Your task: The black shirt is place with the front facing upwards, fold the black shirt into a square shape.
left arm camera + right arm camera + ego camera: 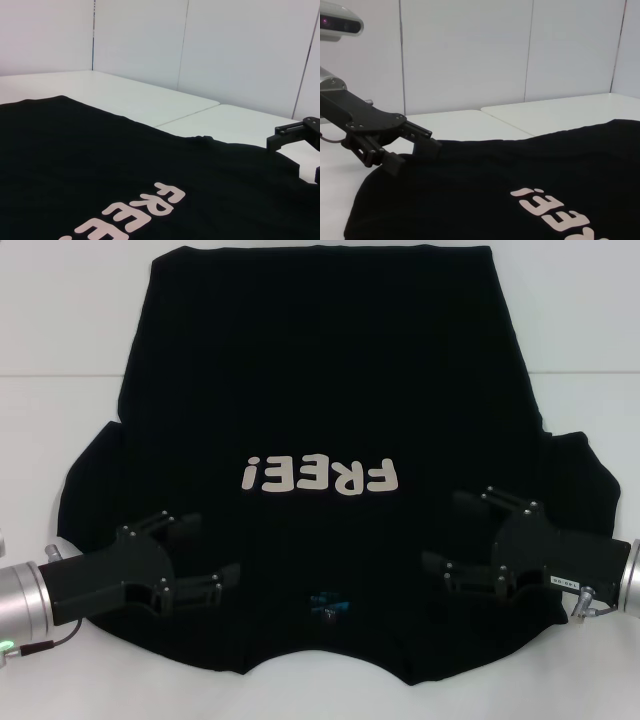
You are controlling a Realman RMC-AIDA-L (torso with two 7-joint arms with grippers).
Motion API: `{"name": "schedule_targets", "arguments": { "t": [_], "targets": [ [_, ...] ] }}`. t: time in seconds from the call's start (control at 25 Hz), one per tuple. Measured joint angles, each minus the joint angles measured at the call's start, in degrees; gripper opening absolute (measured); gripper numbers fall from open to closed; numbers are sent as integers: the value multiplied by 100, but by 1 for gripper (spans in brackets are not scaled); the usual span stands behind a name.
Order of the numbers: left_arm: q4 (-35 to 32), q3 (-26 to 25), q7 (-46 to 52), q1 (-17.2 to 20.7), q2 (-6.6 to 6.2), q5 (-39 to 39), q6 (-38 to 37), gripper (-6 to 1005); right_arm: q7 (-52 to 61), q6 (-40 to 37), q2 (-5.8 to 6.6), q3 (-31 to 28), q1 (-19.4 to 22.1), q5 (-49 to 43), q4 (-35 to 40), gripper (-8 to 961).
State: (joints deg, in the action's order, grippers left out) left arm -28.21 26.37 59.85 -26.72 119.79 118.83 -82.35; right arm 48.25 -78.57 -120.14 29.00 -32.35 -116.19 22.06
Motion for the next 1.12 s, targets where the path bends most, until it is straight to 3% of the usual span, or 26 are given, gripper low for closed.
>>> {"name": "schedule_targets", "arguments": {
  "t": [0.8, 0.88, 1.12],
  "targets": [
    [1, 0, 278, 16, -4, 0, -40, 933, 1, 0, 0, 0, 9, 0, -4, 941],
    [-22, -19, 840, -7, -51, -4, -51, 932, 5, 0, 0, 0, 9, 0, -6, 941],
    [-47, -10, 3150, -206, -404, 44, -205, 932, 8, 7, 0, 0, 9, 0, -10, 941]
  ]
}}
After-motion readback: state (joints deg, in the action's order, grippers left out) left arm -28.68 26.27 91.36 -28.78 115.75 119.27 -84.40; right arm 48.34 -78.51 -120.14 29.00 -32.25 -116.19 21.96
